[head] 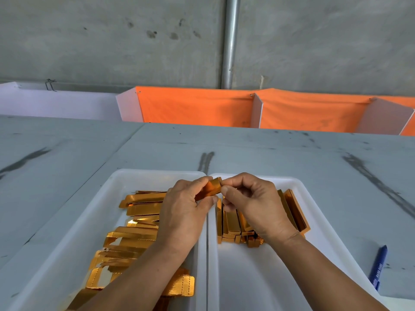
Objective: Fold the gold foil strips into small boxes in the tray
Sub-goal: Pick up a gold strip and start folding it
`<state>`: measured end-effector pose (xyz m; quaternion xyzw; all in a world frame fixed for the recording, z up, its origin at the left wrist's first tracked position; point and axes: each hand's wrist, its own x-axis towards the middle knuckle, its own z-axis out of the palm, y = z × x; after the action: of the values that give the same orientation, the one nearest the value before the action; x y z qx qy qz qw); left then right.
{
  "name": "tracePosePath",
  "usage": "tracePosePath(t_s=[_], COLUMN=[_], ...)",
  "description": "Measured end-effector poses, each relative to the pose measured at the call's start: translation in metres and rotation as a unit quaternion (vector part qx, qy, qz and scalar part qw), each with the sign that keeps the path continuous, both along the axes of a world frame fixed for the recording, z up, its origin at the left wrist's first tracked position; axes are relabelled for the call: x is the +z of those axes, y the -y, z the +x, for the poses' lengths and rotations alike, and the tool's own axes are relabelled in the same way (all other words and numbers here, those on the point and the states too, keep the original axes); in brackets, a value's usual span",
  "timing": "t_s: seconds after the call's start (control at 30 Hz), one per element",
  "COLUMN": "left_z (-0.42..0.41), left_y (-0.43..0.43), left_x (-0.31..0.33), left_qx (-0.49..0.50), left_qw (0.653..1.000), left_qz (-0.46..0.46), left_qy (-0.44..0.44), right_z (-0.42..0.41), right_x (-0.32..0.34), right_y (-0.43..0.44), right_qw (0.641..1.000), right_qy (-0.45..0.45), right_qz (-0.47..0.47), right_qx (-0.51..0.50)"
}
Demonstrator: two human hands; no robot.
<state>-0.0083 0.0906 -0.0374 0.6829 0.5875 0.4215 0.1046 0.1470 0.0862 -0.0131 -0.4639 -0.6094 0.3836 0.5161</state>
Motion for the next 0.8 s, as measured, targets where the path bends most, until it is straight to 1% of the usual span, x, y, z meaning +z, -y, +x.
tracePosePath(t_s=[0.1, 0.27, 0.37, 0.53, 0.7, 0.8], left_z=[0.0007, 0.0019, 0.003, 0.0049, 0.0046, 0.0046], left_y=[0.0007, 0.001, 0.001, 0.0019, 0.0013, 0.001], left_x=[-0.0001, -0.0014, -0.0019, -0.0023, -0.0017, -0.0018], left_qx=[-0.004, -0.009, -0.002, 0.002, 0.0, 0.0], left_qw=[1.0, 0.999, 0.999, 0.999, 0.999, 0.998], left_qz=[-0.002, -0.003, 0.0, 0.014, 0.023, 0.022], left_qy=[-0.011, -0.037, -0.046, -0.034, -0.048, -0.051], right_z=[-0.004, -0.0055, -0.0053, -0.003, -0.0042, -0.0043], right_x=[-0.0017, -0.0038, -0.0032, -0.0003, -0.0001, -0.0014], right_y=[0.0006, -0.0008, -0.0007, -0.0011, 0.0006, 0.0008], right_qw=[1.0, 0.996, 0.996, 0.996, 0.997, 0.997], right_qy=[-0.003, 0.053, 0.048, 0.032, 0.024, 0.022], right_qz=[-0.003, -0.002, -0.009, -0.017, 0.016, 0.017], right_qx=[-0.017, -0.07, -0.075, -0.079, -0.072, -0.075])
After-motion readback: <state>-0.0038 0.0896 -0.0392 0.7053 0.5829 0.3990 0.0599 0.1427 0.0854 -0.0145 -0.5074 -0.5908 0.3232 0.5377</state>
